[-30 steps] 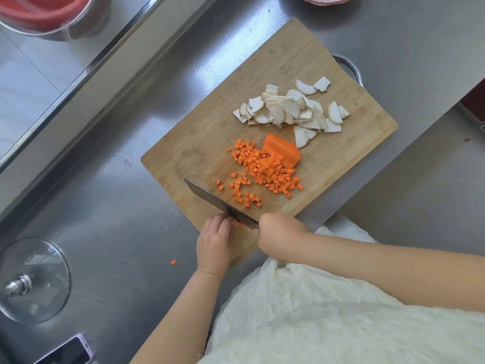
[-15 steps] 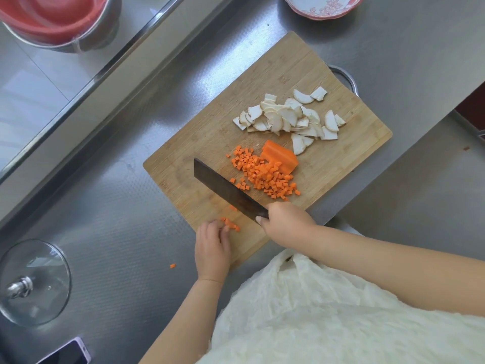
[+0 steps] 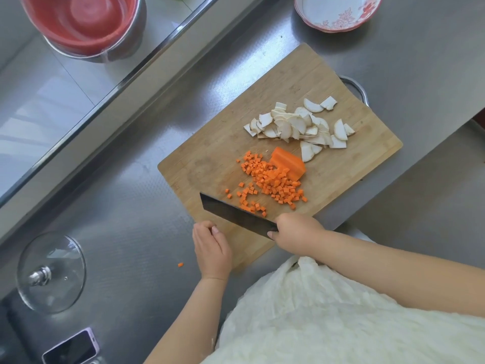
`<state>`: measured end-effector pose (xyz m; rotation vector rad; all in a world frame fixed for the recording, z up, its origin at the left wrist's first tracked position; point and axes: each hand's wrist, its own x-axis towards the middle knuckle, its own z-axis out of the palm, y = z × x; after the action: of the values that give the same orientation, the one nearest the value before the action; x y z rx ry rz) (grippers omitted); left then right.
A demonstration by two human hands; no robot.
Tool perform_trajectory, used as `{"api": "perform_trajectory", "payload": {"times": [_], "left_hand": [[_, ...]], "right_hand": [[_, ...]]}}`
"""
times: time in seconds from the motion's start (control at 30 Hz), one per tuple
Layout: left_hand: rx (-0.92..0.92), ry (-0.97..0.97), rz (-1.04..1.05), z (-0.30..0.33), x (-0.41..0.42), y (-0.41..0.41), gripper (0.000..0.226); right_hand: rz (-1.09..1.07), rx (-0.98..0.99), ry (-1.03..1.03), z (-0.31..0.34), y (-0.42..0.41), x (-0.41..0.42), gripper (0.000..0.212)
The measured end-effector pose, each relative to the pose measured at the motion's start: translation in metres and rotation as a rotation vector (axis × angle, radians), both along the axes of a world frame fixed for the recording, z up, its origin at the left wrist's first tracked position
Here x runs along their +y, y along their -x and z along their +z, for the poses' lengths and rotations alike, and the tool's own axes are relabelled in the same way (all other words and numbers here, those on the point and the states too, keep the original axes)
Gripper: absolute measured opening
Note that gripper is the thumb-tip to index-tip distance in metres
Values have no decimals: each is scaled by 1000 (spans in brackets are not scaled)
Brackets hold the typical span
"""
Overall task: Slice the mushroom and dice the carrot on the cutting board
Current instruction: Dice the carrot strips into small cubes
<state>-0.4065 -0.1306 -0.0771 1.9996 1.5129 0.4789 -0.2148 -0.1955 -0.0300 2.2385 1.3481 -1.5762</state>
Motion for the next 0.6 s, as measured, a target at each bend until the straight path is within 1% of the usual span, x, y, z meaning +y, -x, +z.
{"api": "perform_trajectory", "payload": {"times": [0.13,0.2,0.27,0.33,0.37,0.43,0.5,0.53,0.57,0.6], "left_hand": [[-17,-25,-18,3,10,-10,9],[-57,1,55,6,18,-18,11],[-179,27,226,15,33,-30,17],[-328,19,403,32,54,-46,23],[-385,-3,463,41,67,-52,23],[-459,-63,529,60,91,-63,18],[-457,-96,515,82,108,-73,15],[-444,-88,450,94,112,-79,17],[-427,-47,343,104,114,-85,20],[-399,41,203,114,112,-91,22]], "right_hand": [[-196,-72,-60,-2,-20,8,29],[-237,-100,-90,1,-29,11,32],[-204,-139,-150,7,-34,8,31],[-156,-206,-255,14,-37,-1,29],[-137,-240,-318,19,-38,-6,29],[-69,-301,-411,27,-40,-12,36],[1,-366,-452,32,-44,-13,40],[29,-403,-476,33,-45,-13,40],[56,-442,-510,34,-46,-12,39],[91,-489,-540,35,-47,-12,37]]}}
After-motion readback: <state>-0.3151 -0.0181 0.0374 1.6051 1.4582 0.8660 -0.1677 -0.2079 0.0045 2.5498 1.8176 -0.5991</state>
